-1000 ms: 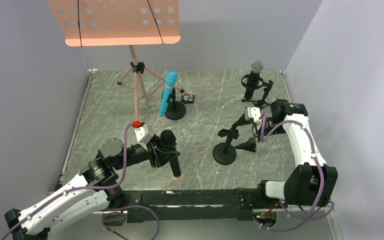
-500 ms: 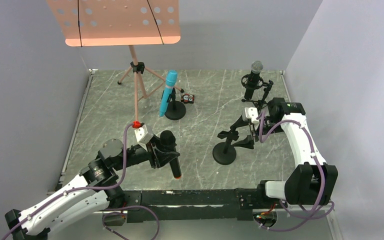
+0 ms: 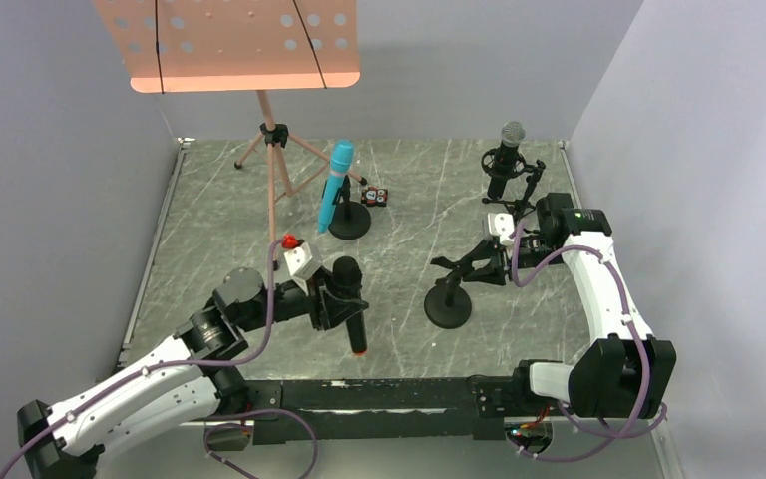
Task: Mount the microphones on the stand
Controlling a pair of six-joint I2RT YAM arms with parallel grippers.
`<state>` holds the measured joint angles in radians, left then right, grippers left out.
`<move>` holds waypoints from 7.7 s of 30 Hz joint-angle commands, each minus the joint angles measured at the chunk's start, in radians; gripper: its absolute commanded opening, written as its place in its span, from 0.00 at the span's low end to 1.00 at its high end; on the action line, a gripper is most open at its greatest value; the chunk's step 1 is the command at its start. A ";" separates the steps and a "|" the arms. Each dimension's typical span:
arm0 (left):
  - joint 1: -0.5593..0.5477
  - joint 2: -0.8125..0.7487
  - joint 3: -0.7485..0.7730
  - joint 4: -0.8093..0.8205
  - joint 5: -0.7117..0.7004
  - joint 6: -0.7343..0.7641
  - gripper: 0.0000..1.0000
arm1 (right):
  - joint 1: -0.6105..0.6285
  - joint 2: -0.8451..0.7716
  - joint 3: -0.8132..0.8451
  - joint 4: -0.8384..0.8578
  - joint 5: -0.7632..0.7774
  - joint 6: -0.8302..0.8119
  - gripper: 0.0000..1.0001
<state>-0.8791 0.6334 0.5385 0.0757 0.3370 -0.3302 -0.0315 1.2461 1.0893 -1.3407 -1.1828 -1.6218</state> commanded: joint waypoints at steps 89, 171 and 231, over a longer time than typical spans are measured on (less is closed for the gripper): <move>-0.092 0.879 0.444 0.594 0.114 0.129 0.00 | 0.005 0.018 0.002 -0.016 0.025 0.050 0.15; -0.113 0.984 0.340 0.975 0.024 0.030 0.00 | -0.014 0.089 0.035 -0.124 0.038 -0.018 0.81; -0.114 1.000 0.371 0.984 0.007 -0.002 0.39 | -0.007 0.070 0.055 -0.127 0.008 0.006 0.96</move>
<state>-0.9920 1.6695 0.8974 1.0325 0.3679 -0.3058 -0.0357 1.3468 1.1534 -1.4811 -1.1294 -1.6215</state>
